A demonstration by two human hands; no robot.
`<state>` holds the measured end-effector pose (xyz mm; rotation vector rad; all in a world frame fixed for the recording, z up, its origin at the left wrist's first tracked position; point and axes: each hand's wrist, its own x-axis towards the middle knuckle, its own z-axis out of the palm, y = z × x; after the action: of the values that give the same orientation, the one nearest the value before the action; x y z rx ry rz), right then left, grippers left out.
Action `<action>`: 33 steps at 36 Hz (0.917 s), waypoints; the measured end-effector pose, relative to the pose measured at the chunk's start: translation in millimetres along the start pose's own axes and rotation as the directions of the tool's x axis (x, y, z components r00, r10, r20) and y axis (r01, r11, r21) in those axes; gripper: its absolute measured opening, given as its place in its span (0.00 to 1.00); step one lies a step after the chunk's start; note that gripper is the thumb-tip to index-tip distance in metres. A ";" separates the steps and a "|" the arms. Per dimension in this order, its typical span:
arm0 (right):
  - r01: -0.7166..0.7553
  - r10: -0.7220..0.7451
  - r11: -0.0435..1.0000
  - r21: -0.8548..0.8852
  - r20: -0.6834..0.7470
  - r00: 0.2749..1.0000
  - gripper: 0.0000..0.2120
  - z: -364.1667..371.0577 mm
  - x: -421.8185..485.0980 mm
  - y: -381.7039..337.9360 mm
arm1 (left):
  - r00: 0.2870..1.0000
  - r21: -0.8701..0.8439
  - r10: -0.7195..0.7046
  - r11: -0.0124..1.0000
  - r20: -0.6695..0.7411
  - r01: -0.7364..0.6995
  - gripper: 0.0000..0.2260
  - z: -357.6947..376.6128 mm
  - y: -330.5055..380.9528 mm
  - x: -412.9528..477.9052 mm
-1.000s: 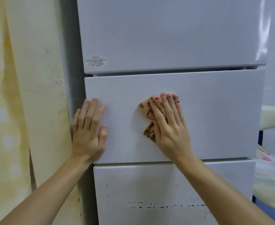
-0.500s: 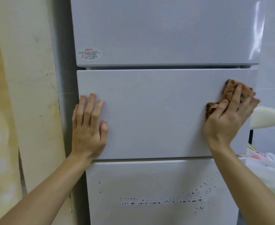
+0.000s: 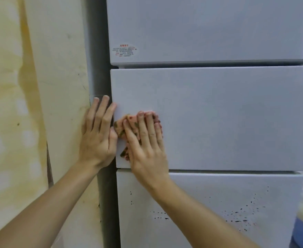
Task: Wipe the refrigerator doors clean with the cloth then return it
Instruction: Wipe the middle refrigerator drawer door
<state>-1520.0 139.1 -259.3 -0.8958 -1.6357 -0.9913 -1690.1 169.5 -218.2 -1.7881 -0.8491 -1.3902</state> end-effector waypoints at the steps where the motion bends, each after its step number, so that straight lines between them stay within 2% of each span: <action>1: 0.027 -0.027 1.000 0.000 0.024 0.999 0.29 2.6 -2.4 -6.4 | 1.000 0.026 -0.025 0.999 -0.005 0.025 0.29 -0.6 -4.9 -3.4; 4: 0.082 -0.080 0.996 -0.021 0.057 0.995 0.31 2.9 -6.1 -10.6 | 0.995 0.107 -0.099 0.989 0.007 0.098 0.30 0.0 -18.6 -17.3; 7: 0.162 -0.157 0.986 -0.047 0.094 0.983 0.32 -2.6 -7.8 -1.5 | 0.992 0.155 -0.117 0.982 0.035 0.111 0.29 5.0 -24.7 -28.7; 15: 0.218 -0.216 0.976 -0.017 0.091 0.972 0.26 -20.1 -20.3 31.9 | 0.990 0.115 -0.138 0.984 0.034 0.133 0.29 9.6 -7.0 -33.3; 21: 0.090 -0.091 0.992 -0.088 -0.007 0.996 0.25 -61.6 -51.4 104.8 | 0.983 0.098 -0.184 0.979 0.020 0.181 0.31 20.0 29.8 -39.1; 25: 0.011 -0.011 0.989 -0.148 0.000 1.000 0.26 -99.1 -77.6 165.7 | 0.997 0.154 -0.074 0.985 0.015 0.071 0.28 30.4 57.2 -34.1; 29: -0.173 0.163 0.976 -0.135 -0.086 0.983 0.24 -128.9 -99.1 214.0 | 0.999 0.205 -0.039 0.978 -0.008 0.040 0.27 40.3 82.3 -27.5; 33: -0.408 0.389 0.906 -0.109 -0.157 0.908 0.26 -148.3 -108.6 242.8 | 0.998 0.200 -0.052 0.978 -0.029 0.056 0.27 42.7 85.4 -24.7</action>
<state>-1221.4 88.7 -291.8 -1.1800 -1.2151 -0.8612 -1602.1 158.0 -261.3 -1.6025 -0.9953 -1.3071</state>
